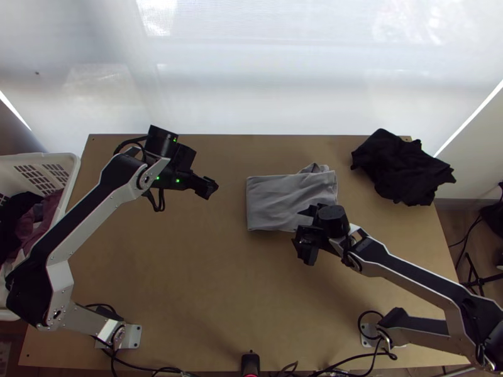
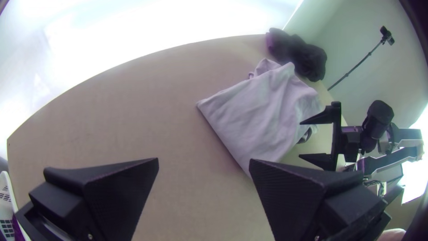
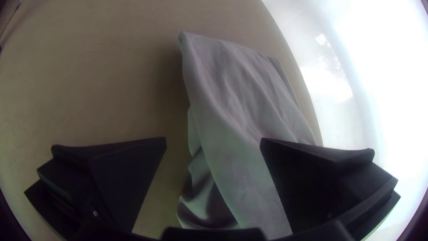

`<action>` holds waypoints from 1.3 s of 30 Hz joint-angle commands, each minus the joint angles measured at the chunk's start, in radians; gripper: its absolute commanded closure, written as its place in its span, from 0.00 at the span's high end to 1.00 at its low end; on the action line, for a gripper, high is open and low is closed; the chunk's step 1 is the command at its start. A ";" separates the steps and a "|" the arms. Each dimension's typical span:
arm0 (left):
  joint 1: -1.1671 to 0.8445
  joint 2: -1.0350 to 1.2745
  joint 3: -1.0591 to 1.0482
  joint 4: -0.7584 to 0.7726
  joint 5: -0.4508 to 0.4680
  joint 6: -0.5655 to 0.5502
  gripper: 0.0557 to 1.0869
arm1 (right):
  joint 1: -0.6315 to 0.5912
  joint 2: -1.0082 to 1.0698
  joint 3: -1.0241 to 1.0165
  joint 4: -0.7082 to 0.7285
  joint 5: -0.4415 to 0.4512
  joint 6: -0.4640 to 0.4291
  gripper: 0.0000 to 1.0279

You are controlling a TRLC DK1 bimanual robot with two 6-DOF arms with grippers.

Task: Fold the t-shirt

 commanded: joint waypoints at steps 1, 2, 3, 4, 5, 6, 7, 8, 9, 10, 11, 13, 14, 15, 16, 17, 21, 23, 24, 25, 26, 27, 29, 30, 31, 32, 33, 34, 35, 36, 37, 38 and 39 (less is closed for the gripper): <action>0.002 0.004 -0.002 0.006 -0.002 -0.003 0.96 | 0.000 0.062 -0.018 0.098 0.013 -0.027 0.96; 0.005 0.004 -0.002 0.006 -0.002 -0.004 0.96 | 0.000 0.075 -0.018 0.121 0.023 -0.039 0.96; 0.007 0.004 -0.003 0.004 -0.002 -0.006 0.96 | 0.000 0.085 -0.023 0.146 0.033 -0.050 0.96; 0.007 0.003 -0.003 0.003 -0.002 -0.006 0.96 | 0.000 0.095 -0.027 0.170 0.038 -0.059 0.96; 0.008 0.003 -0.005 0.001 -0.002 -0.007 0.96 | 0.000 0.107 -0.030 0.192 0.043 -0.069 0.96; 0.010 0.001 -0.005 0.001 -0.002 -0.007 0.96 | 0.000 0.116 -0.029 0.198 0.049 -0.071 0.96; 0.013 0.001 -0.005 0.001 0.000 -0.007 0.96 | 0.000 0.121 -0.029 0.198 0.049 -0.071 0.96; 0.015 0.003 -0.005 0.001 -0.002 -0.007 0.96 | 0.002 0.125 -0.029 0.198 0.049 -0.069 0.96; 0.016 0.003 -0.005 0.001 -0.002 -0.006 0.96 | 0.005 0.130 -0.030 0.200 0.049 -0.069 0.96; 0.019 0.003 -0.003 0.001 -0.002 -0.006 0.96 | 0.005 0.138 -0.030 0.203 0.052 -0.071 0.96; 0.019 0.003 -0.003 0.001 -0.002 -0.006 0.96 | 0.006 0.148 -0.030 0.215 0.055 -0.073 0.96; 0.019 0.004 -0.003 0.001 0.000 -0.004 0.96 | 0.005 0.171 -0.024 0.235 0.061 -0.077 0.96; 0.019 0.004 -0.003 0.001 -0.002 -0.004 0.96 | 0.005 0.185 -0.024 0.253 0.067 -0.083 0.96; 0.019 0.004 -0.003 0.001 0.000 -0.004 0.96 | 0.003 0.202 -0.023 0.272 0.075 -0.094 0.96; 0.019 0.004 -0.003 0.001 0.000 -0.004 0.96 | -0.001 0.219 -0.018 0.284 0.082 -0.099 0.96; 0.019 0.004 -0.002 0.001 0.000 -0.004 0.96 | -0.011 0.237 -0.010 0.292 0.089 -0.103 0.96; 0.019 0.006 0.001 0.001 -0.002 -0.004 0.96 | -0.054 0.317 0.031 0.307 0.109 -0.103 0.96; 0.022 0.006 0.004 0.000 -0.002 -0.003 0.96 | -0.070 0.352 0.060 0.308 0.116 -0.099 0.96; 0.024 0.006 0.007 -0.002 -0.002 -0.003 0.96 | -0.080 0.369 0.074 0.308 0.122 -0.096 0.96; 0.025 0.006 0.009 -0.004 -0.002 -0.003 0.96 | -0.084 0.385 0.092 0.308 0.128 -0.091 0.96; 0.027 0.006 0.010 -0.004 -0.002 0.000 0.96 | -0.089 0.398 0.108 0.308 0.136 -0.088 0.96; 0.028 0.006 0.010 -0.007 -0.002 0.002 0.96 | -0.093 0.411 0.126 0.308 0.139 -0.079 0.96; 0.030 0.004 0.010 -0.010 -0.002 0.003 0.96 | -0.096 0.431 0.172 0.304 0.161 -0.020 0.85; 0.031 0.004 0.012 -0.011 -0.002 0.003 0.96 | -0.095 0.434 0.194 0.285 0.162 -0.004 0.70; 0.031 0.003 0.010 -0.014 -0.002 0.003 0.96 | -0.093 0.434 0.204 0.275 0.162 0.003 0.53; 0.030 0.003 0.012 -0.016 -0.002 0.003 0.96 | -0.090 0.432 0.212 0.275 0.162 0.006 0.37; 0.030 0.001 0.010 -0.017 -0.002 0.003 0.96 | -0.086 0.432 0.221 0.275 0.162 0.016 0.23; 0.030 0.001 0.010 -0.017 -0.002 0.003 0.96 | -0.081 0.434 0.229 0.275 0.162 0.027 0.12; 0.030 0.000 0.010 -0.017 -0.002 0.003 0.96 | -0.078 0.434 0.235 0.272 0.162 0.033 0.03; 0.030 -0.002 0.010 -0.017 -0.002 0.003 0.96 | -0.073 0.432 0.240 0.267 0.162 0.053 0.03; 0.031 -0.003 0.010 -0.019 -0.002 0.003 0.96 | -0.070 0.428 0.243 0.258 0.162 0.072 0.03; 0.031 -0.005 0.010 -0.020 -0.002 0.005 0.96 | -0.066 0.421 0.243 0.246 0.162 0.085 0.03; 0.031 -0.005 0.010 -0.022 -0.002 0.005 0.96 | -0.061 0.412 0.244 0.235 0.162 0.099 0.03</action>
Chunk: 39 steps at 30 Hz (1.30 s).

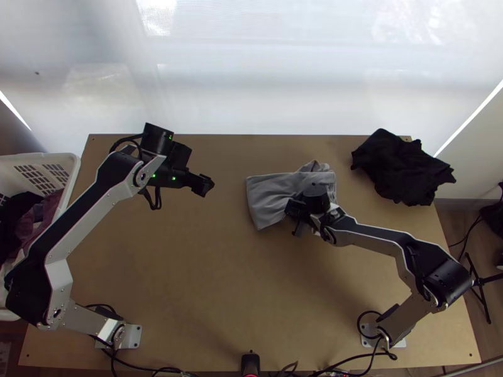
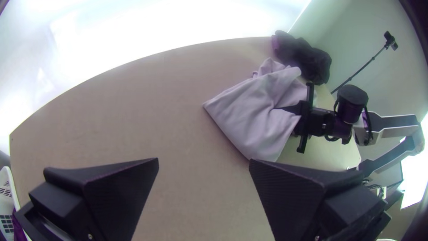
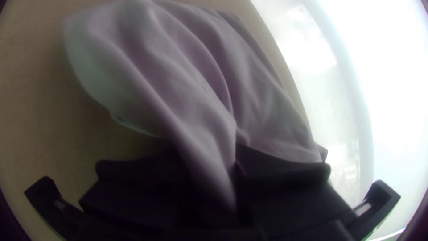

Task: Fold the t-shirt

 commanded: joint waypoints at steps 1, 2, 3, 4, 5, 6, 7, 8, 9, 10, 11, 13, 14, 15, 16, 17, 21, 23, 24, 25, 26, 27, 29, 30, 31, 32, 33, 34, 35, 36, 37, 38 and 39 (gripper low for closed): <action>0.002 -0.008 0.001 -0.008 0.000 0.006 0.96 | 0.019 -0.016 0.044 -0.034 0.004 0.096 0.03; 0.002 -0.011 0.001 -0.008 0.000 0.007 0.96 | 0.024 -0.033 0.040 -0.038 0.004 0.102 0.03; 0.002 -0.014 0.001 -0.009 0.000 0.009 0.96 | 0.029 -0.052 0.035 -0.040 0.007 0.105 0.03; 0.002 -0.015 0.001 -0.009 0.000 0.009 0.96 | 0.032 -0.071 0.034 -0.040 0.013 0.106 0.03; 0.002 -0.017 0.001 -0.011 0.000 0.011 0.96 | 0.033 -0.094 0.034 -0.040 0.019 0.108 0.03; 0.002 -0.019 0.001 -0.009 0.000 0.011 0.96 | 0.035 -0.119 0.034 -0.040 0.027 0.109 0.03; 0.002 -0.020 0.001 -0.009 0.000 0.011 0.96 | 0.036 -0.142 0.035 -0.041 0.034 0.109 0.03; 0.001 -0.023 0.001 -0.011 0.000 0.011 0.96 | 0.035 -0.167 0.038 -0.046 0.042 0.109 0.03; 0.001 -0.025 0.002 -0.011 0.000 0.011 0.96 | 0.035 -0.191 0.044 -0.057 0.048 0.111 0.03; 0.001 -0.028 0.002 -0.011 0.000 0.011 0.96 | 0.035 -0.214 0.046 -0.063 0.054 0.111 0.03; 0.001 -0.029 0.002 -0.011 0.000 0.011 0.96 | 0.032 -0.234 0.051 -0.069 0.062 0.111 0.03; -0.001 -0.034 0.002 -0.011 0.002 0.011 0.96 | 0.024 -0.274 0.063 -0.091 0.066 0.119 0.03; -0.002 -0.035 0.002 -0.012 0.002 0.009 0.96 | 0.018 -0.294 0.069 -0.107 0.068 0.132 0.03; -0.004 -0.038 0.002 -0.012 0.002 0.009 0.96 | 0.012 -0.308 0.077 -0.115 0.068 0.145 0.03; -0.004 -0.040 0.002 -0.012 0.000 0.009 0.96 | 0.005 -0.322 0.081 -0.124 0.073 0.152 0.03; -0.004 -0.043 0.002 -0.016 0.000 0.007 0.96 | -0.002 -0.334 0.086 -0.132 0.076 0.157 0.03; -0.004 -0.060 -0.001 -0.029 0.000 0.006 0.96 | -0.047 -0.378 0.113 -0.167 0.079 0.191 0.03; -0.001 -0.074 -0.007 -0.034 -0.003 0.006 0.96 | -0.080 -0.404 0.132 -0.189 0.079 0.198 0.03; 0.001 -0.080 -0.008 -0.039 -0.004 0.006 0.96 | -0.103 -0.418 0.141 -0.193 0.079 0.198 0.03; 0.004 -0.086 -0.013 -0.040 -0.006 0.007 0.96 | -0.129 -0.430 0.152 -0.193 0.079 0.198 0.03; 0.006 -0.094 -0.018 -0.040 -0.007 0.007 0.96 | -0.159 -0.443 0.161 -0.195 0.079 0.200 0.03; 0.010 -0.100 -0.022 -0.042 -0.007 0.007 0.96 | -0.194 -0.452 0.175 -0.198 0.079 0.201 0.03; 0.013 -0.112 -0.033 -0.048 -0.007 0.009 0.96 | -0.280 -0.461 0.212 -0.210 0.077 0.232 0.03; 0.016 -0.118 -0.039 -0.048 -0.007 0.009 0.96 | -0.327 -0.460 0.236 -0.230 0.077 0.263 0.03; 0.019 -0.124 -0.045 -0.048 -0.007 0.009 0.96 | -0.369 -0.458 0.259 -0.252 0.076 0.287 0.03; 0.021 -0.131 -0.054 -0.048 -0.007 0.009 0.96 | -0.406 -0.456 0.275 -0.258 0.074 0.300 0.03; 0.022 -0.137 -0.062 -0.048 -0.007 0.009 0.96 | -0.441 -0.458 0.287 -0.261 0.069 0.310 0.03; 0.025 -0.141 -0.071 -0.048 -0.007 0.009 0.96 | -0.473 -0.460 0.298 -0.267 0.066 0.316 0.03; 0.025 -0.147 -0.077 -0.048 -0.007 0.009 0.96 | -0.507 -0.463 0.305 -0.268 0.063 0.323 0.03; 0.029 -0.154 -0.085 -0.048 -0.007 0.011 0.96 | -0.544 -0.470 0.311 -0.268 0.054 0.326 0.03; 0.029 -0.160 -0.091 -0.049 -0.007 0.012 0.96 | -0.579 -0.476 0.317 -0.270 0.042 0.327 0.03; 0.032 -0.166 -0.094 -0.054 -0.007 0.014 0.96 | -0.616 -0.483 0.324 -0.273 0.020 0.330 0.03; 0.035 -0.172 -0.099 -0.055 -0.007 0.014 0.96 | -0.654 -0.490 0.330 -0.275 -0.001 0.333 0.03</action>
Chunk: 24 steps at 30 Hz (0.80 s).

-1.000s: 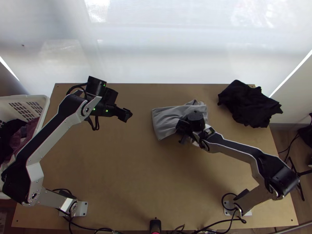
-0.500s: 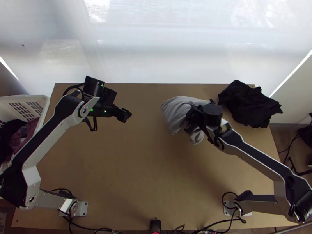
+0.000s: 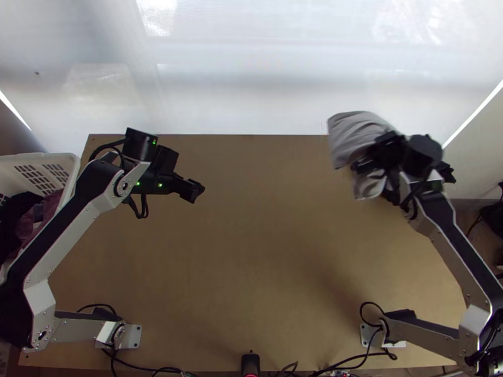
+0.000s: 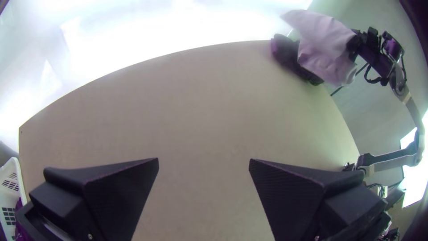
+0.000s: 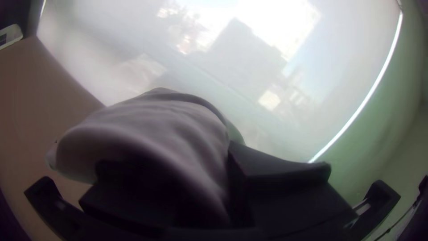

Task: Fold the t-shirt

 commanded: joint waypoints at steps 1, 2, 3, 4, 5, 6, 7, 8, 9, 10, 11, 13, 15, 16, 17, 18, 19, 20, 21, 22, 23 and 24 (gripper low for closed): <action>0.015 -0.046 -0.040 -0.008 0.002 0.007 0.96 | -0.263 -0.039 0.071 -0.030 -0.083 0.042 0.03; 0.020 -0.052 -0.047 -0.009 0.002 0.007 0.96 | -0.300 -0.043 0.080 -0.036 -0.101 0.045 0.03; 0.021 -0.058 -0.053 -0.011 0.002 0.008 0.96 | -0.334 -0.046 0.089 -0.042 -0.120 0.054 0.03; 0.026 -0.064 -0.059 -0.012 0.002 0.011 0.96 | -0.369 -0.049 0.097 -0.047 -0.137 0.056 0.03; 0.031 -0.070 -0.065 -0.015 0.002 0.013 0.96 | -0.400 -0.051 0.103 -0.047 -0.150 0.059 0.03; 0.032 -0.076 -0.073 -0.015 0.002 0.014 0.96 | -0.434 -0.052 0.109 -0.047 -0.166 0.060 0.03; 0.034 -0.081 -0.079 -0.015 0.002 0.016 0.96 | -0.469 -0.052 0.114 -0.048 -0.181 0.062 0.03; 0.037 -0.086 -0.083 -0.017 0.002 0.019 0.96 | -0.503 -0.051 0.120 -0.048 -0.198 0.065 0.03; 0.041 -0.090 -0.090 -0.018 0.002 0.021 0.96 | -0.533 -0.048 0.126 -0.047 -0.216 0.068 0.03; 0.044 -0.096 -0.096 -0.018 0.002 0.021 0.96 | -0.564 -0.045 0.132 -0.047 -0.232 0.071 0.03; 0.046 -0.101 -0.103 -0.018 0.002 0.021 0.96 | -0.592 -0.040 0.138 -0.047 -0.248 0.074 0.03; 0.051 -0.112 -0.123 -0.018 0.002 0.021 0.96 | -0.641 -0.029 0.149 -0.047 -0.278 0.080 0.03; 0.051 -0.121 -0.142 -0.017 0.002 0.021 0.96 | -0.677 -0.020 0.157 -0.047 -0.302 0.082 0.03; 0.049 -0.125 -0.146 -0.017 0.002 0.022 0.96 | -0.696 -0.014 0.157 -0.047 -0.308 0.082 0.03; 0.051 -0.129 -0.151 -0.017 0.002 0.022 0.96 | -0.711 -0.008 0.155 -0.047 -0.314 0.082 0.03; 0.051 -0.132 -0.154 -0.017 0.002 0.022 0.96 | -0.725 -0.002 0.152 -0.047 -0.321 0.082 0.03; 0.052 -0.133 -0.156 -0.017 0.002 0.021 0.96 | -0.737 0.009 0.147 -0.047 -0.322 0.082 0.03; 0.055 -0.135 -0.156 -0.017 0.002 0.022 0.96 | -0.748 0.021 0.143 -0.044 -0.325 0.082 0.03; 0.057 -0.136 -0.157 -0.017 0.004 0.021 0.96 | -0.756 0.035 0.137 -0.038 -0.328 0.082 0.03; 0.060 -0.139 -0.159 -0.018 0.002 0.021 0.96 | -0.760 0.053 0.131 -0.027 -0.328 0.083 0.03; 0.063 -0.141 -0.160 -0.020 0.002 0.021 0.96 | -0.765 0.073 0.121 -0.010 -0.328 0.085 0.03; 0.067 -0.142 -0.162 -0.022 0.002 0.022 0.96 | -0.768 0.093 0.114 0.010 -0.328 0.089 0.03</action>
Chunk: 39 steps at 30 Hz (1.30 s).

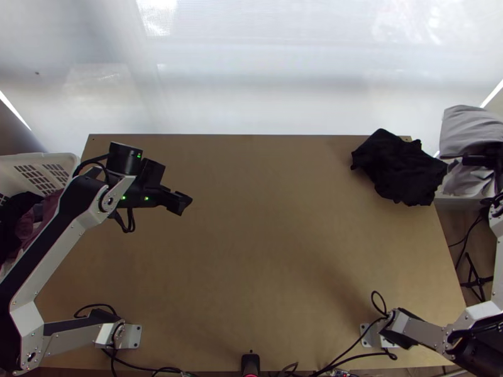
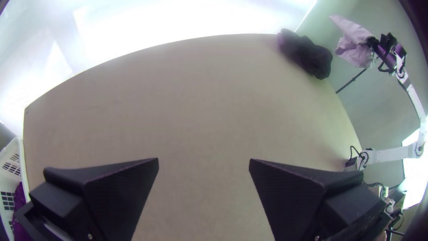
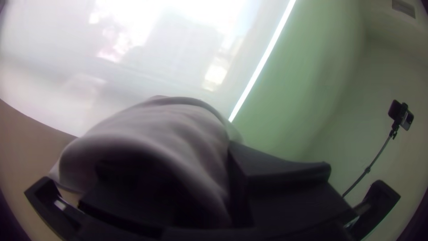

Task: Fold the t-shirt

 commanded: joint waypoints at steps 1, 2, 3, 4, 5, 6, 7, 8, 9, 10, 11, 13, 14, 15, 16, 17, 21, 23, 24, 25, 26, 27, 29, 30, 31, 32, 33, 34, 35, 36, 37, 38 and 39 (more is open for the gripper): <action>0.020 -0.020 -0.020 -0.010 0.001 0.004 0.96 | -0.077 0.102 -0.033 0.075 -0.025 0.017 0.03; 0.027 -0.021 -0.020 -0.015 0.001 0.010 0.96 | -0.076 0.128 -0.039 0.093 -0.025 0.020 0.03; 0.035 -0.023 -0.018 -0.018 0.001 0.013 0.96 | -0.076 0.156 -0.042 0.110 -0.024 0.033 0.03; 0.046 -0.024 -0.015 -0.022 0.001 0.020 0.96 | -0.073 0.182 -0.044 0.122 -0.025 0.047 0.03; 0.057 -0.026 -0.014 -0.027 0.001 0.023 0.96 | -0.065 0.211 -0.044 0.133 -0.024 0.064 0.03; 0.070 -0.027 -0.012 -0.032 0.001 0.029 0.96 | -0.053 0.237 -0.044 0.144 -0.024 0.075 0.03; 0.083 -0.029 -0.012 -0.036 0.001 0.030 0.96 | -0.036 0.263 -0.044 0.147 -0.022 0.087 0.03; 0.093 -0.030 -0.012 -0.041 0.001 0.036 0.96 | -0.017 0.289 -0.042 0.155 -0.015 0.096 0.03; 0.104 -0.032 -0.012 -0.047 0.001 0.041 0.96 | 0.006 0.312 -0.042 0.167 0.005 0.107 0.03; 0.115 -0.032 -0.012 -0.050 0.002 0.046 0.96 | 0.030 0.335 -0.041 0.182 0.024 0.119 0.03; 0.121 -0.033 -0.012 -0.053 0.001 0.047 0.96 | 0.056 0.355 -0.038 0.194 0.041 0.130 0.03; 0.139 -0.038 -0.004 -0.061 0.001 0.053 0.96 | 0.110 0.390 -0.029 0.199 0.068 0.155 0.03; 0.146 -0.038 0.003 -0.070 0.001 0.055 0.96 | 0.138 0.409 -0.024 0.207 0.085 0.164 0.03; 0.153 -0.038 0.012 -0.076 0.001 0.055 0.96 | 0.162 0.426 -0.016 0.213 0.102 0.172 0.03; 0.161 -0.038 0.020 -0.081 0.001 0.055 0.96 | 0.182 0.441 -0.007 0.221 0.114 0.178 0.03; 0.169 -0.038 0.028 -0.087 0.001 0.055 0.96 | 0.199 0.456 0.007 0.224 0.125 0.193 0.03; 0.188 -0.046 0.043 -0.111 0.001 0.059 0.96 | 0.248 0.504 0.068 0.222 0.153 0.245 0.03; 0.196 -0.053 0.045 -0.121 0.001 0.064 0.96 | 0.263 0.521 0.090 0.222 0.159 0.254 0.03; 0.201 -0.058 0.045 -0.124 0.001 0.066 0.96 | 0.271 0.530 0.099 0.222 0.160 0.260 0.03; 0.202 -0.062 0.045 -0.128 0.001 0.066 0.96 | 0.276 0.539 0.113 0.221 0.160 0.270 0.03; 0.204 -0.066 0.045 -0.133 0.001 0.066 0.96 | 0.283 0.545 0.123 0.219 0.160 0.277 0.03; 0.205 -0.070 0.045 -0.137 0.001 0.066 0.96 | 0.294 0.550 0.132 0.217 0.160 0.279 0.03; 0.210 -0.076 0.045 -0.145 0.001 0.066 0.96 | 0.313 0.560 0.149 0.216 0.162 0.279 0.03; 0.211 -0.079 0.045 -0.147 0.001 0.066 0.96 | 0.322 0.567 0.157 0.211 0.163 0.279 0.03; 0.213 -0.082 0.045 -0.148 0.001 0.066 0.96 | 0.328 0.570 0.160 0.211 0.163 0.279 0.03; 0.213 -0.084 0.045 -0.148 0.001 0.066 0.96 | 0.337 0.573 0.160 0.210 0.163 0.279 0.03; 0.215 -0.084 0.045 -0.151 0.001 0.066 0.96 | 0.345 0.574 0.155 0.210 0.163 0.279 0.03; 0.215 -0.084 0.045 -0.151 0.001 0.066 0.96 | 0.352 0.579 0.151 0.210 0.163 0.277 0.03; 0.215 -0.082 0.045 -0.151 0.001 0.066 0.96 | 0.357 0.582 0.145 0.208 0.168 0.276 0.03; 0.215 -0.082 0.045 -0.151 0.001 0.066 0.96 | 0.360 0.587 0.134 0.207 0.182 0.274 0.03; 0.215 -0.079 0.045 -0.150 0.001 0.067 0.96 | 0.360 0.588 0.117 0.207 0.189 0.270 0.03; 0.213 -0.078 0.045 -0.147 0.002 0.066 0.96 | 0.360 0.590 0.099 0.208 0.189 0.262 0.03; 0.213 -0.076 0.045 -0.144 0.002 0.066 0.96 | 0.359 0.593 0.076 0.207 0.189 0.257 0.03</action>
